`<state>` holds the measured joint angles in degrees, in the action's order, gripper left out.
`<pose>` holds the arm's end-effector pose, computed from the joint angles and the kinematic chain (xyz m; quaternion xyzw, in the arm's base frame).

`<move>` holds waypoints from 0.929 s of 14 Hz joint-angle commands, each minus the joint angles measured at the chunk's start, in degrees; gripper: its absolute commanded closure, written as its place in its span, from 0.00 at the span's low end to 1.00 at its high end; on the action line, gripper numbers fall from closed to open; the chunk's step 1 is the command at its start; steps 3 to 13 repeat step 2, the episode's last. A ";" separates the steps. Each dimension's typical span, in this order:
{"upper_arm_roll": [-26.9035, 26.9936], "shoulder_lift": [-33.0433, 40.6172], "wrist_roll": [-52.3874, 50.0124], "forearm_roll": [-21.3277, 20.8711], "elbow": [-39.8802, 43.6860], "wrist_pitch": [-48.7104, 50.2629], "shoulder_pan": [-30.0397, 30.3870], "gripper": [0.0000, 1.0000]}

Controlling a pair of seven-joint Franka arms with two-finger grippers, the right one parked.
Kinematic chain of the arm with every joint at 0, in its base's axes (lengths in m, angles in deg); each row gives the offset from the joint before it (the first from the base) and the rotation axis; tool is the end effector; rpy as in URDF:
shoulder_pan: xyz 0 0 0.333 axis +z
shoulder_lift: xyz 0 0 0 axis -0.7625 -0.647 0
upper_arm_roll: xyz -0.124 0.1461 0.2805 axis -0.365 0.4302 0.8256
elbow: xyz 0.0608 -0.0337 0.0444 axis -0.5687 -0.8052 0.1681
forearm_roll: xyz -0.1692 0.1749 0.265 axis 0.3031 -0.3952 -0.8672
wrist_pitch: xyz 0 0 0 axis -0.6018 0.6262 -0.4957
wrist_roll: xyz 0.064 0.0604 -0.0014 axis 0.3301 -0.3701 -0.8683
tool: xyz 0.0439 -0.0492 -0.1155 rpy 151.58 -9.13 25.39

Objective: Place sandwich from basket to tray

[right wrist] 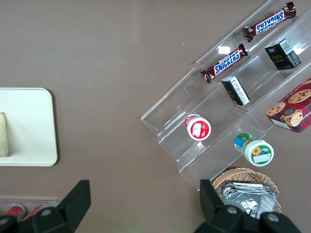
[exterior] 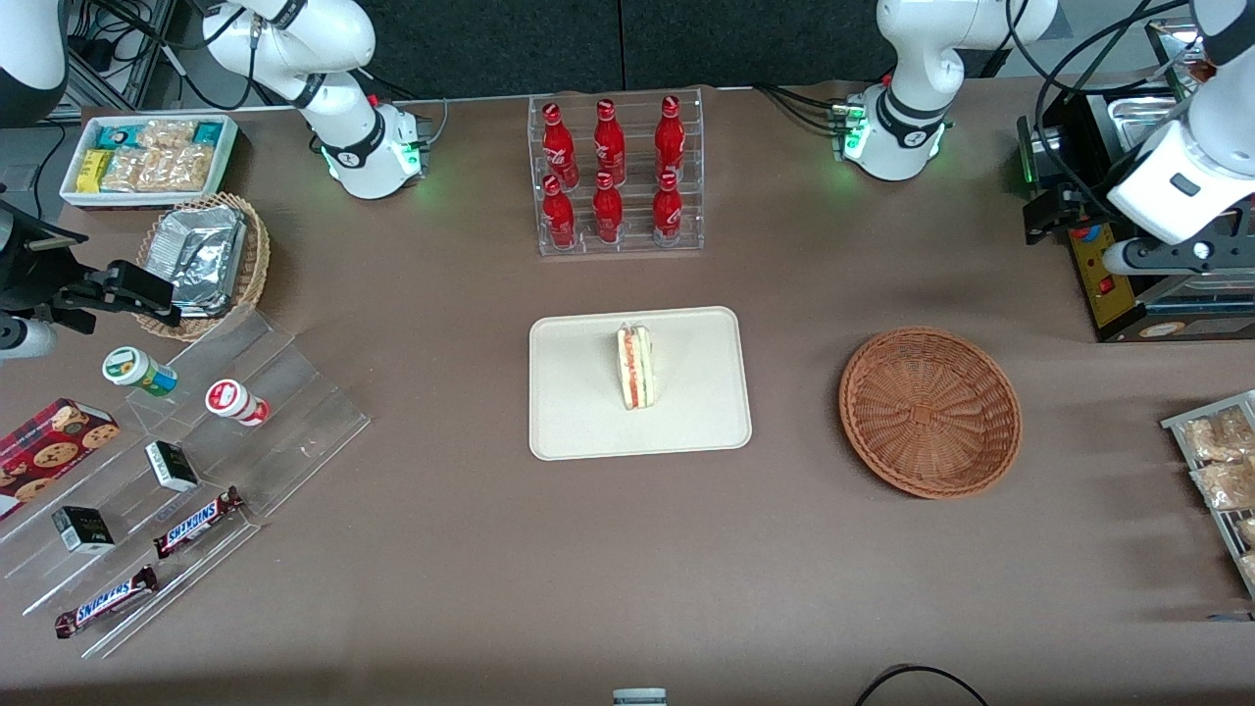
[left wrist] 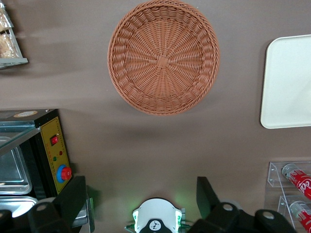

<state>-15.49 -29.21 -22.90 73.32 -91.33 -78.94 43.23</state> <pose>0.4663 -0.0305 0.6096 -0.9959 0.0179 0.0846 0.0254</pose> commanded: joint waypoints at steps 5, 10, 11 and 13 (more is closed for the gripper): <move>-0.88 -1.54 0.90 0.63 4.47 4.14 0.74 0.00; -0.88 -1.54 0.90 0.63 4.47 4.14 0.74 0.00; -0.88 -1.54 0.90 0.63 4.47 4.14 0.74 0.00; -0.88 -1.54 0.90 0.63 4.47 4.14 0.74 0.00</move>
